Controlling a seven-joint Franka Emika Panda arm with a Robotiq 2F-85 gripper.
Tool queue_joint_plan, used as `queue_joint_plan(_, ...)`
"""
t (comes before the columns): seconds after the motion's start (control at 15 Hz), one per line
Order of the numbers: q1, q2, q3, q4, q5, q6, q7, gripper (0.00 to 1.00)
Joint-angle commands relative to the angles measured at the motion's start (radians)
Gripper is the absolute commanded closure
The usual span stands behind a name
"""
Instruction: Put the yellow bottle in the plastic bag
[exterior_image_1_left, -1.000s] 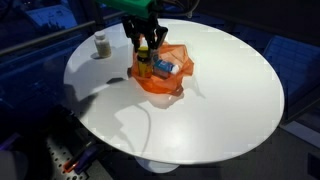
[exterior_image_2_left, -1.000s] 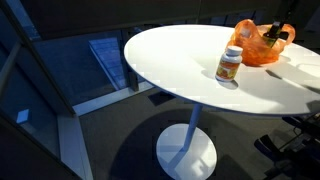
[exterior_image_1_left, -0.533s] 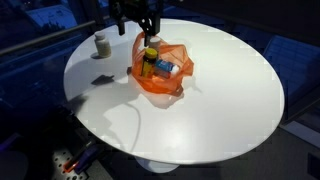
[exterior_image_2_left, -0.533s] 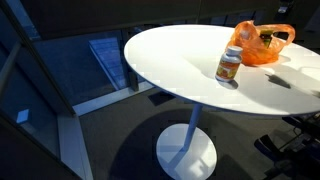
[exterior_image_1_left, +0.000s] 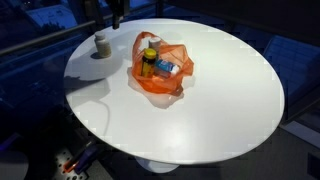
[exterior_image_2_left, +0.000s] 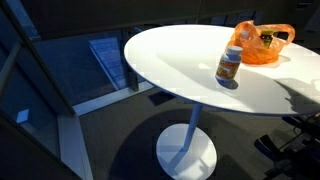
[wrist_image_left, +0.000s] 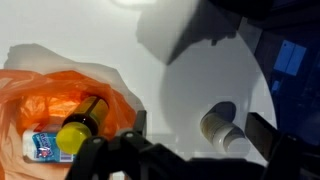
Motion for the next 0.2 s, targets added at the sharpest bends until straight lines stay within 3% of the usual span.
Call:
queue_joint_plan(0.0,0.020,-0.016,0.020,0.016,0.020,-0.052,0.033,0.00)
queue_joint_plan(0.13,0.018,-0.006,0.017,0.001,0.001,-0.020,0.016,0.00)
